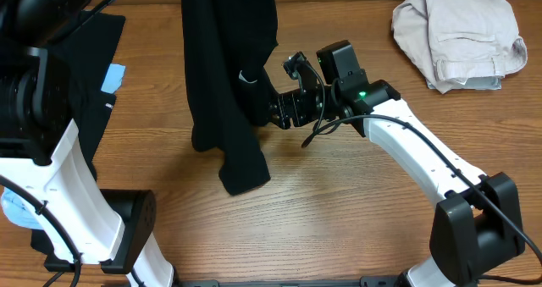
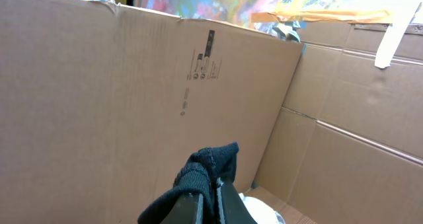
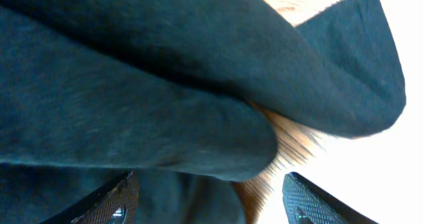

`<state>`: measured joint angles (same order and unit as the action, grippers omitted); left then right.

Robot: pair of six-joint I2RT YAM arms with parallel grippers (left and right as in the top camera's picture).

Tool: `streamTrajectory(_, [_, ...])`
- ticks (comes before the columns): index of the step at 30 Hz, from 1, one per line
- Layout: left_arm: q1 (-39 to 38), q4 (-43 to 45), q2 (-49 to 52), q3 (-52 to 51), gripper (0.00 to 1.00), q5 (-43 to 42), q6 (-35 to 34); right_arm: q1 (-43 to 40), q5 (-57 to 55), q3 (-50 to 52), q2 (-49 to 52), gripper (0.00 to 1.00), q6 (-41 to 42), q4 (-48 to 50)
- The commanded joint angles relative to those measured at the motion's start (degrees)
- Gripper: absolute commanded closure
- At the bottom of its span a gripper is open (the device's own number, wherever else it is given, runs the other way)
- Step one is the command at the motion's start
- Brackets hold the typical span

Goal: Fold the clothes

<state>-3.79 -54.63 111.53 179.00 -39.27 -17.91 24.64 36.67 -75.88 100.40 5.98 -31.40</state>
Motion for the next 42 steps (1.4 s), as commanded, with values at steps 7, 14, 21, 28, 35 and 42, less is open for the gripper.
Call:
streamTrajectory(7, [-0.3,0.7,-1.6,1.0,0.96,-1.3,-0.6,4.5,2.4,-1.3,4.0,0.42,0.1,8.2])
streamTrajectory(14, [-0.3,0.5,-1.7,1.0,0.96,-1.3,-1.0,2.9,-3.4,-1.3,4.0,0.93,1.6,11.4])
streamTrajectory(21, [-0.3,0.5,-1.7,1.0,0.96,-1.2,-1.0,-1.9,-2.4,-1.4,4.0,0.96,2.2,11.3])
streamTrajectory(28, [-0.3,0.5,-1.7,1.0,0.96,-1.2,-1.0,-1.7,1.0,-1.3,4.0,0.73,2.2,10.7])
streamTrajectory(35, [-0.3,0.3,-1.7,1.0,0.96,-1.2,-1.0,1.4,2.7,-1.3,5.4,0.34,2.2,10.1])
streamTrajectory(42, [-0.3,-1.0,-1.7,1.0,0.96,-1.3,-1.0,4.2,3.6,-1.3,8.8,0.34,4.9,14.6])
